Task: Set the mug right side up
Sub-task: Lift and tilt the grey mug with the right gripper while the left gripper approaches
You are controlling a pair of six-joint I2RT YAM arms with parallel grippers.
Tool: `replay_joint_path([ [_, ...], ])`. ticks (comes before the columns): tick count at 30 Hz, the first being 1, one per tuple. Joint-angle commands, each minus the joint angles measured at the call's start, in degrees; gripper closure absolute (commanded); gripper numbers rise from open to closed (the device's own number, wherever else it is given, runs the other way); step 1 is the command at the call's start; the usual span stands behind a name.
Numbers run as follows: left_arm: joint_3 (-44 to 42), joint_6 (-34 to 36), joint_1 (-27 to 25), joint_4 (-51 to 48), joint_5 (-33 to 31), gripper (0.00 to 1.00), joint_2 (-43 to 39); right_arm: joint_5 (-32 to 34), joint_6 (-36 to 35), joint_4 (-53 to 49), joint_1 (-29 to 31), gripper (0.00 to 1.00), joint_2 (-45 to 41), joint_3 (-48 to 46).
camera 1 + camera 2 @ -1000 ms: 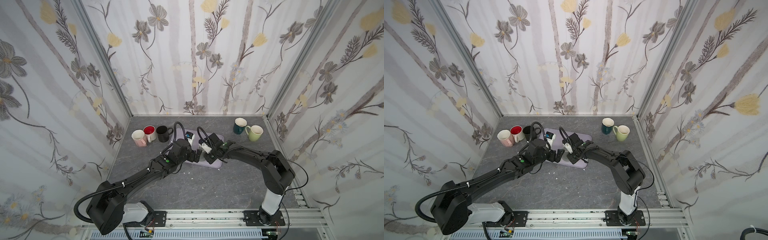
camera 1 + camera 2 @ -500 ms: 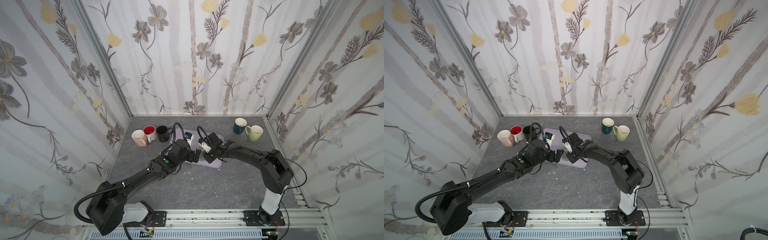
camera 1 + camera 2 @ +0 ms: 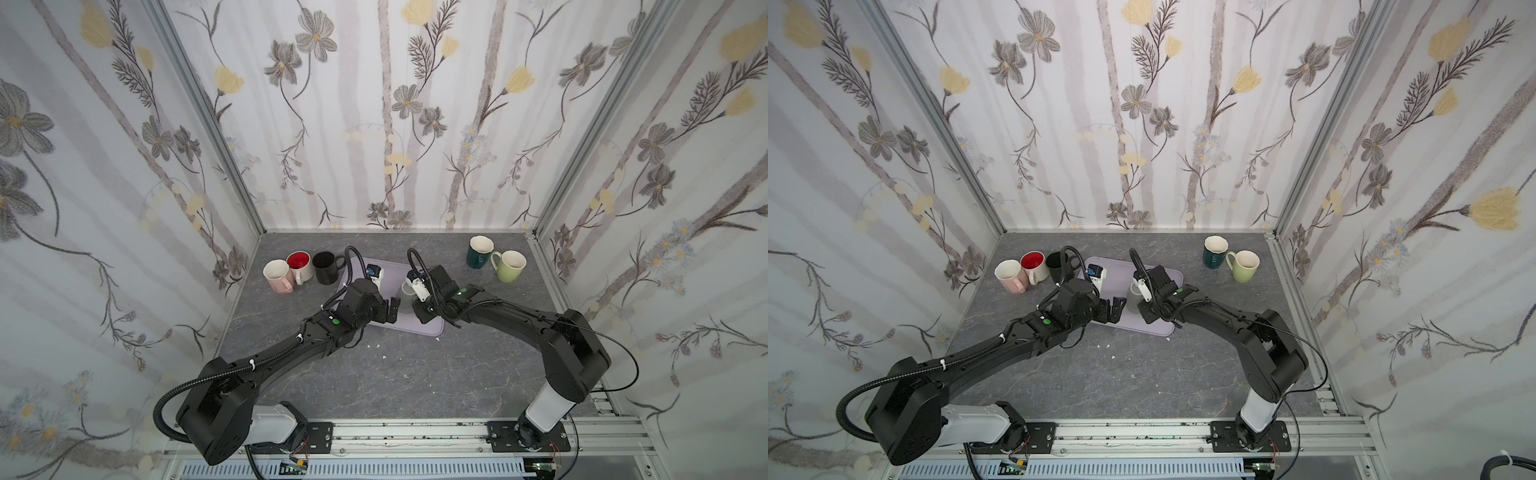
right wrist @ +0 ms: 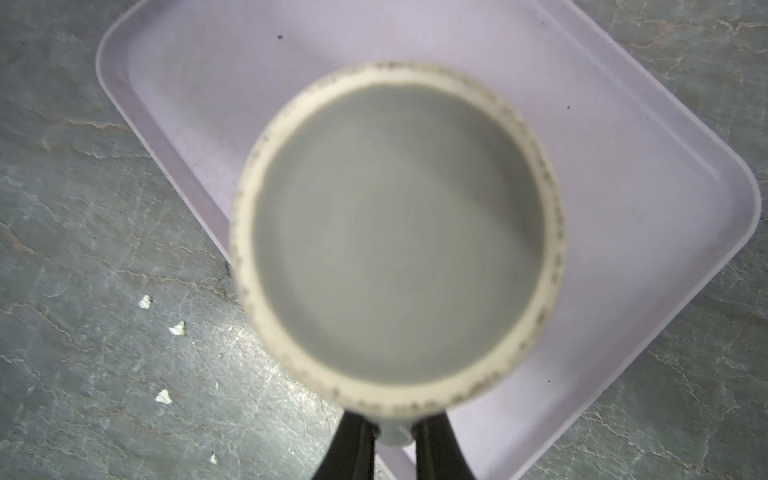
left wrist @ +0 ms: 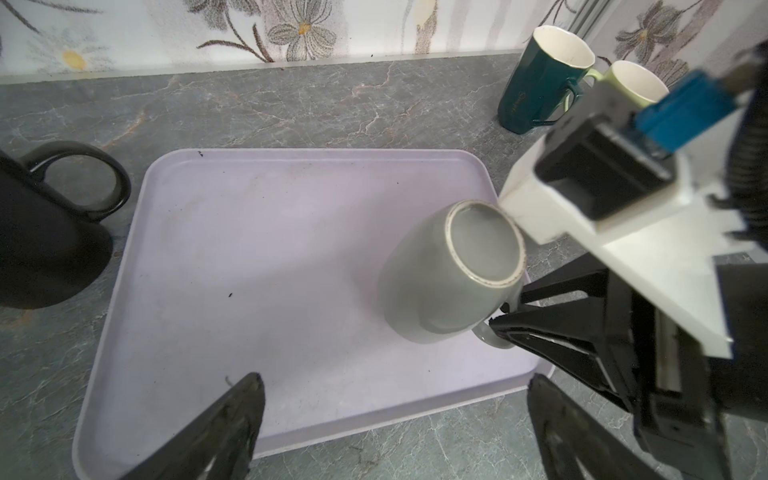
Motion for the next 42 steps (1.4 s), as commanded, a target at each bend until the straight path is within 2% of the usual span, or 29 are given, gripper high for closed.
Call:
replay_joint_path([
  [1, 0.6, -2.8, 0.3, 0.8, -0.1, 0.00, 0.5, -0.7, 2.4, 10.4, -0.5, 1.00, -3.3, -2.3],
  [4, 0.4, -3.3, 0.5, 2.3, 2.4, 0.00, 0.4, -2.6, 4.2, 15.5, -1.7, 1.00, -7.2, -6.0],
  [10, 0.3, -3.5, 1.3, 5.3, 8.7, 0.00, 0.2, -11.7, 8.4, 26.1, -5.6, 1.00, -16.0, -12.8],
  [15, 0.1, -5.3, 2.1, 8.9, 15.0, 0.00, 1.2, -18.8, 10.3, 31.7, -7.7, 1.00, -19.7, -15.4],
  [20, -0.3, -8.3, 2.3, 14.6, 22.3, 0.01, 2.6, -23.0, 13.0, 37.3, -8.4, 1.00, -22.5, -17.9],
  [26, -2.0, -12.8, 2.3, 24.0, 27.6, 0.09, 3.8, -26.1, 16.1, 42.2, -8.7, 1.00, -24.2, -19.9],
  [30, -2.7, -14.4, 2.3, 29.1, 29.4, 0.19, 3.9, -27.6, 18.4, 45.7, -8.8, 1.00, -24.6, -21.0],
  [38, -4.2, -14.3, 2.3, 35.5, 30.0, 0.37, 2.5, -33.5, 24.0, 58.5, -9.1, 1.00, -23.1, -26.1],
  [42, -4.1, -15.0, 2.3, 37.7, 31.2, 0.40, 3.3, -34.5, 26.1, 63.2, -9.1, 1.00, -22.3, -27.3],
])
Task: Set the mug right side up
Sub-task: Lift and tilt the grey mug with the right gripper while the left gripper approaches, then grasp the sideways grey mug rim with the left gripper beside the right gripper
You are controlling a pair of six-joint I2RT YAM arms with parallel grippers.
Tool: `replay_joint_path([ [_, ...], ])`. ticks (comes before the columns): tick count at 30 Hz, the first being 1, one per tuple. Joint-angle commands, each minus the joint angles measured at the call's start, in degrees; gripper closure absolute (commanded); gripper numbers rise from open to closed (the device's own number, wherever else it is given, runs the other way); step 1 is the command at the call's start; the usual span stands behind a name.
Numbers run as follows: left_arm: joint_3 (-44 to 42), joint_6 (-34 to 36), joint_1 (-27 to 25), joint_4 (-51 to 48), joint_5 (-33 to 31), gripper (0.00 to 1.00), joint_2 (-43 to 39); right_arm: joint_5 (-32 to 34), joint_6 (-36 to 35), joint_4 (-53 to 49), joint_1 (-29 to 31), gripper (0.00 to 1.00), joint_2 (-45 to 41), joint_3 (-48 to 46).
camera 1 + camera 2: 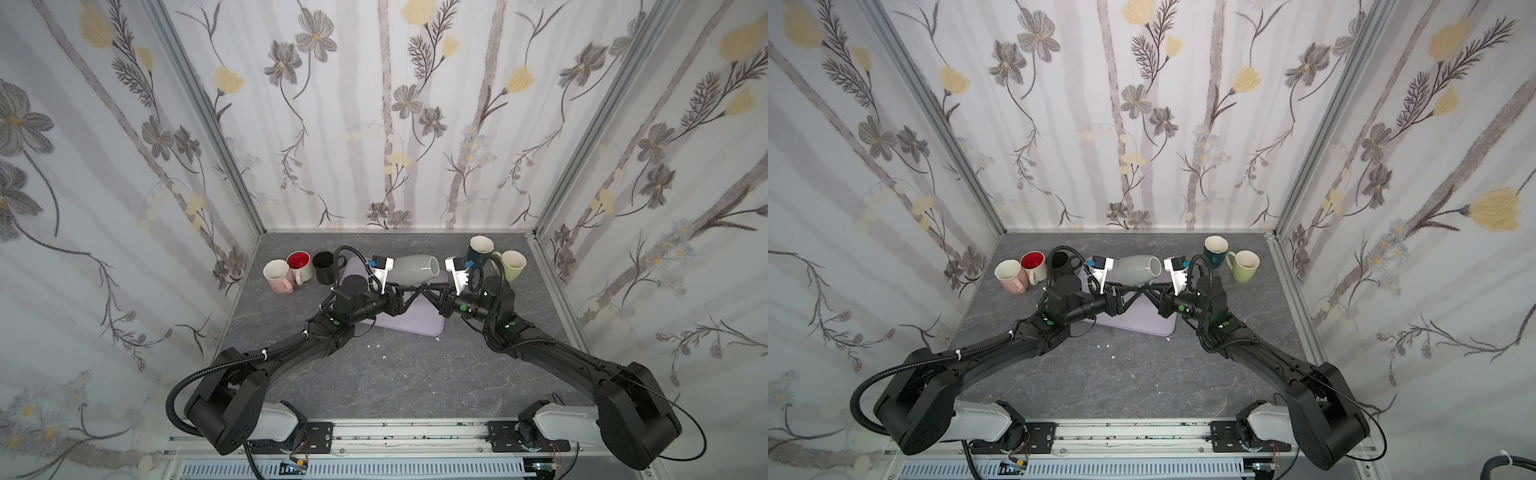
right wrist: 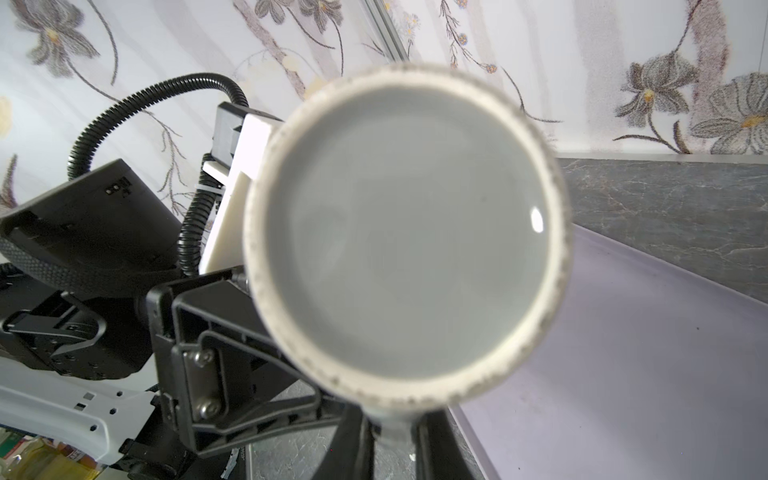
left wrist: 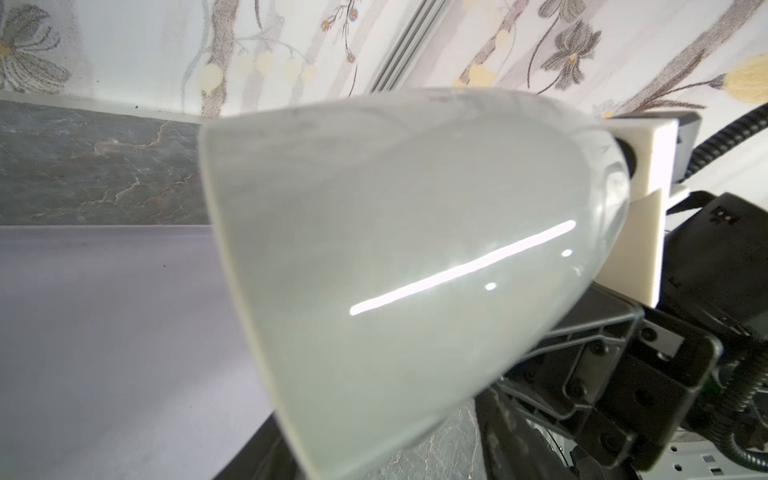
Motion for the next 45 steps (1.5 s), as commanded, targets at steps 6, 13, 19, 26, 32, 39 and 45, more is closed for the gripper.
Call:
replay_joint_path([
  [6, 0.7, -2.6, 0.0, 8.7, 3.5, 0.43, 2.4, -4.8, 5.4, 16.8, 0.1, 1.00, 1.4, -1.2],
  [13, 1.4, -4.4, 0.5, 11.3, 3.9, 0.46, 4.4, -5.3, 6.2, 18.7, 0.0, 1.00, 1.6, -1.4],
  [19, 2.1, -6.7, 1.1, 15.0, 5.3, 0.57, 6.2, -5.6, 6.6, 19.4, 0.1, 1.00, 2.6, -1.6],
  [26, 3.6, -7.5, 1.3, 16.5, 8.4, 0.63, 7.4, -6.2, 6.4, 19.5, 0.1, 1.00, 3.1, -1.5],
  [32, 4.8, -7.5, 1.4, 15.8, 10.9, 0.65, 8.4, -7.6, 5.9, 18.6, 0.0, 1.00, 4.4, -0.2],
  [39, 5.7, -4.8, 1.4, 12.7, 10.0, 0.64, 8.3, -9.2, 6.9, 19.7, 0.1, 1.00, 5.8, 0.8],
  [45, 7.3, -3.7, 1.3, 13.4, 12.4, 0.67, 8.1, -10.9, 7.3, 19.3, 0.2, 1.00, 7.1, 1.6],
])
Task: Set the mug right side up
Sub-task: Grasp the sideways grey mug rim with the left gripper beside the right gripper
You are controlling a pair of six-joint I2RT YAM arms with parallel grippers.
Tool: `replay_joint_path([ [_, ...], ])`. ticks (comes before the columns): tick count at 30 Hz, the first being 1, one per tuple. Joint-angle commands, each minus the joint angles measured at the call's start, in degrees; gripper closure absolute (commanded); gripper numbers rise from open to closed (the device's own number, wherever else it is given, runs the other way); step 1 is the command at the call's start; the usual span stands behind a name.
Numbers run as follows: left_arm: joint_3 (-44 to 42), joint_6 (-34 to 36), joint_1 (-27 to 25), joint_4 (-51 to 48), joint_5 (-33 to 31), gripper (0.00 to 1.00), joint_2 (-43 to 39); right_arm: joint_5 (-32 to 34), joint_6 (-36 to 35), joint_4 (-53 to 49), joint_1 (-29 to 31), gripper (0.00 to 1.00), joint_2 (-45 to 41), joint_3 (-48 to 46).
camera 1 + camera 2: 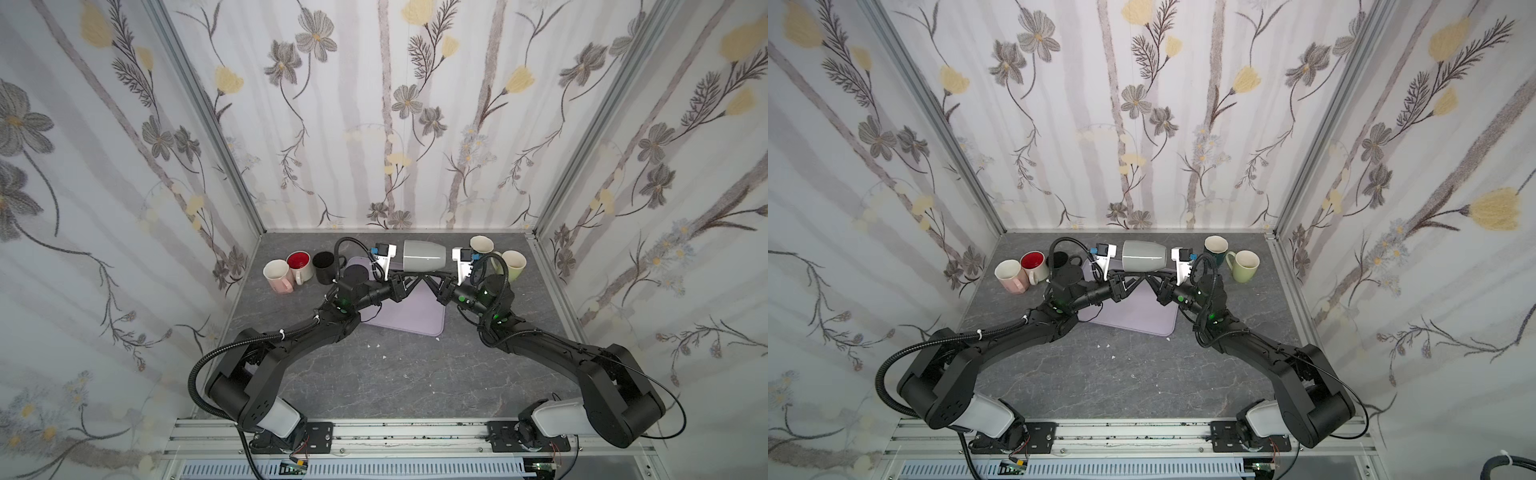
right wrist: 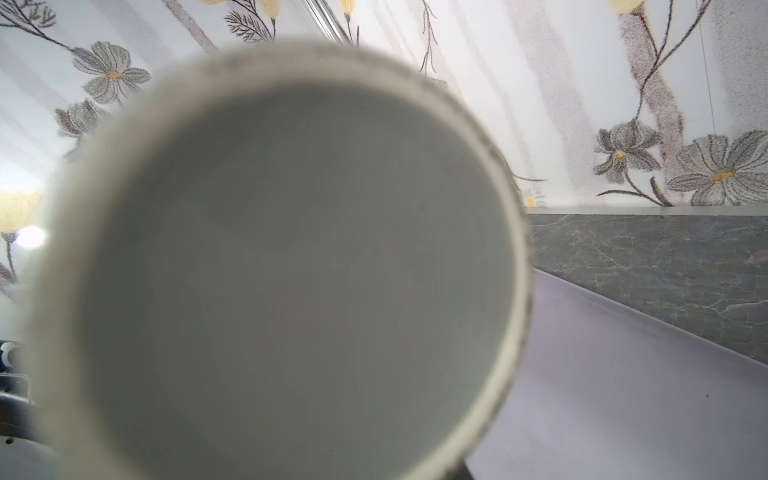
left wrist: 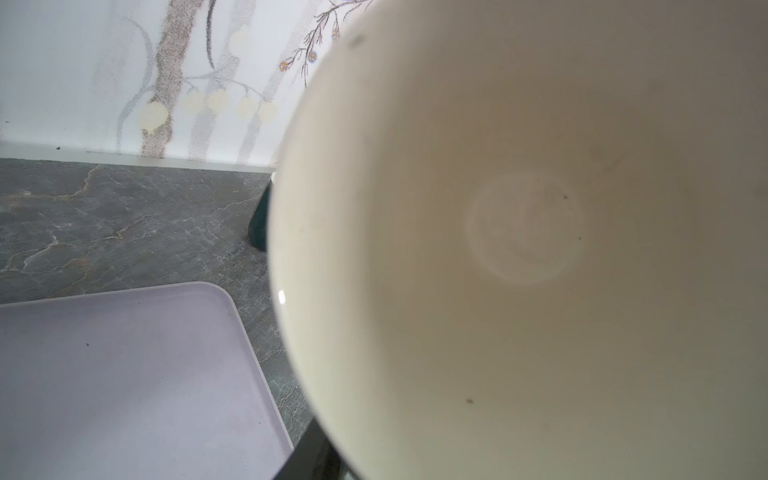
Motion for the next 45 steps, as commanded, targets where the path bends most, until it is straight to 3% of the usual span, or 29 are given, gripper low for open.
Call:
replay_joint_path([
  [1, 1.8, 1.3, -0.5, 2.7, 6.6, 0.67, -0.1, -14.5, -1.1, 4.2, 1.0, 1.00, 0.8, 0.9],
  [14, 1.8, 4.7, -0.5, -1.1, 5.1, 0.73, -2.0, -15.9, -0.6, 5.1, 1.0, 1.00, 2.1, 0.8],
  [17, 1.5, 5.2, -0.4, -1.7, 3.9, 1.00, -2.5, -16.9, -0.2, 5.4, 0.9, 1.00, 2.2, 0.9],
  [45, 0.5, 5.2, -0.5, -8.8, -3.7, 1.00, -3.8, -17.2, -0.4, 3.7, 0.6, 1.00, 2.2, -0.2],
])
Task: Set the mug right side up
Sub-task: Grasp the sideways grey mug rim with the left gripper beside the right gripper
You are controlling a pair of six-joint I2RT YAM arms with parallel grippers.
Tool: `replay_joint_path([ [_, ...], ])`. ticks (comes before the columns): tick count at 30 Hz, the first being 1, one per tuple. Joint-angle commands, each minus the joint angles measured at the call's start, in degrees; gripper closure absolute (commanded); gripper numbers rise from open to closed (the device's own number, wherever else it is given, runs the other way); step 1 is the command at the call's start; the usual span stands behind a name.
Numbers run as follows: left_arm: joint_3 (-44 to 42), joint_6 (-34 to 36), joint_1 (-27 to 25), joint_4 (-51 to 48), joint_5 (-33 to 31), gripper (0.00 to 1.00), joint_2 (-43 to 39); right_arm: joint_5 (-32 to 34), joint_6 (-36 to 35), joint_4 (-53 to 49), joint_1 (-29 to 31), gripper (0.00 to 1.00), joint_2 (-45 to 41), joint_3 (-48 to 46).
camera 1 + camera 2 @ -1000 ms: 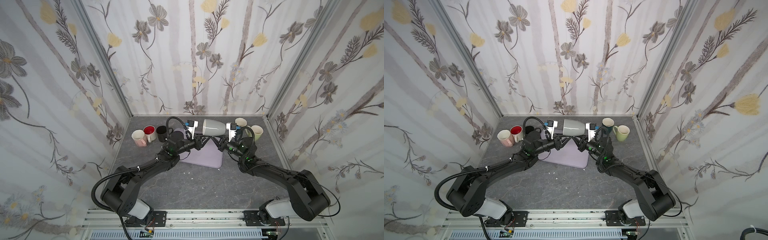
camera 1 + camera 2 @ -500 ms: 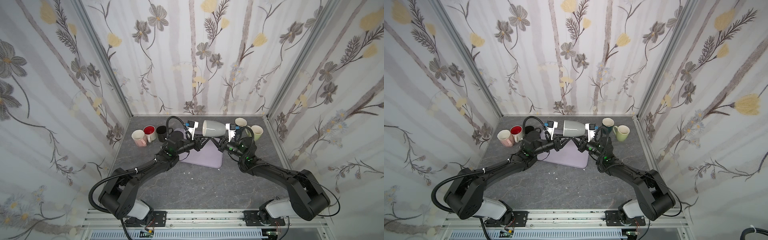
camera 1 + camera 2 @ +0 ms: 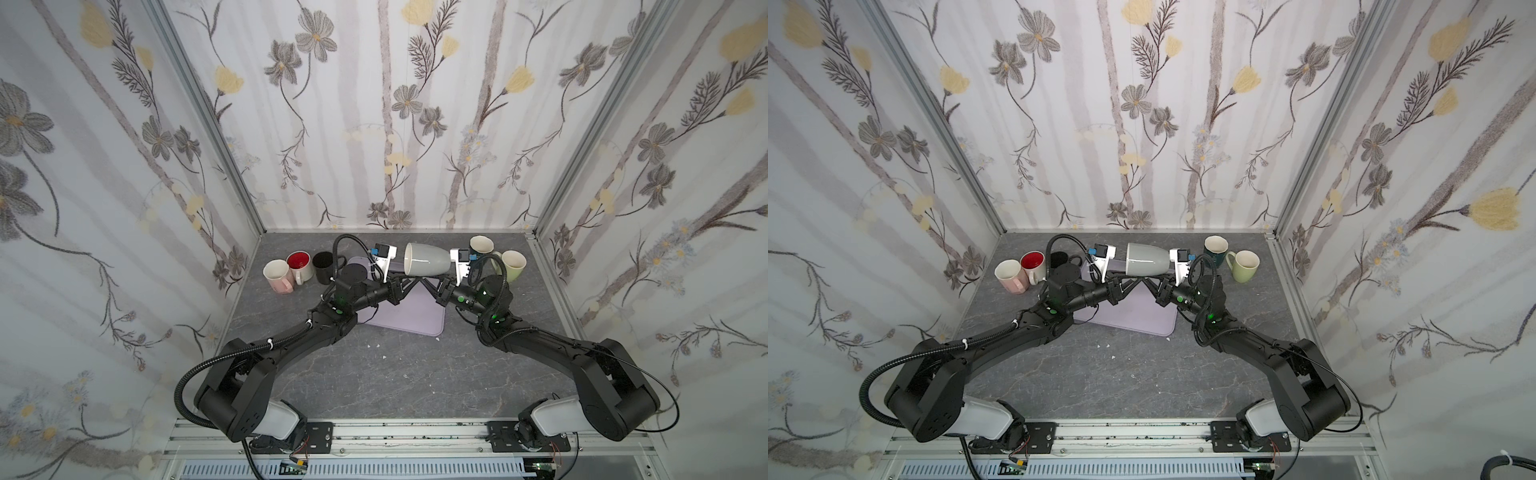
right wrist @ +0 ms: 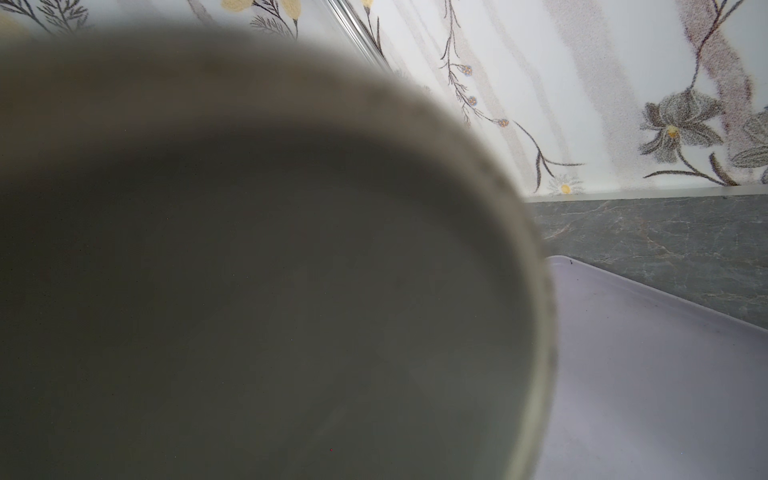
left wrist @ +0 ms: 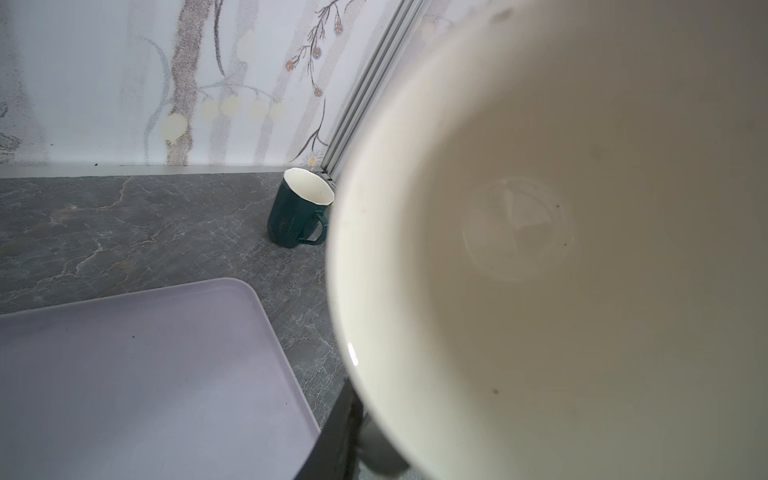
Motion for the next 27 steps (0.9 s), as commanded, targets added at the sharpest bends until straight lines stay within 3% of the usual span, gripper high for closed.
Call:
replay_joint_path([
  [1, 0.6, -1.3, -0.4, -0.5, -2.1, 1.00, 0.5, -12.7, -4.3, 0.5, 0.8, 1.00, 0.3, 0.3],
  [14, -0.3, -0.8, -0.5, -0.4, -4.1, 1.00, -1.3, -14.2, -4.2, 0.7, 0.7, 1.00, 0.3, 0.1],
  [20, -0.7, 0.2, -0.5, 0.6, -2.9, 1.00, -1.5, -14.4, -4.2, 0.9, 0.6, 0.94, 0.2, 0.1],
  [27, -1.8, 2.3, -0.9, -3.3, -9.0, 1.00, -4.5, -13.7, -5.5, -0.7, 0.5, 0.86, 0.3, 0.3],
])
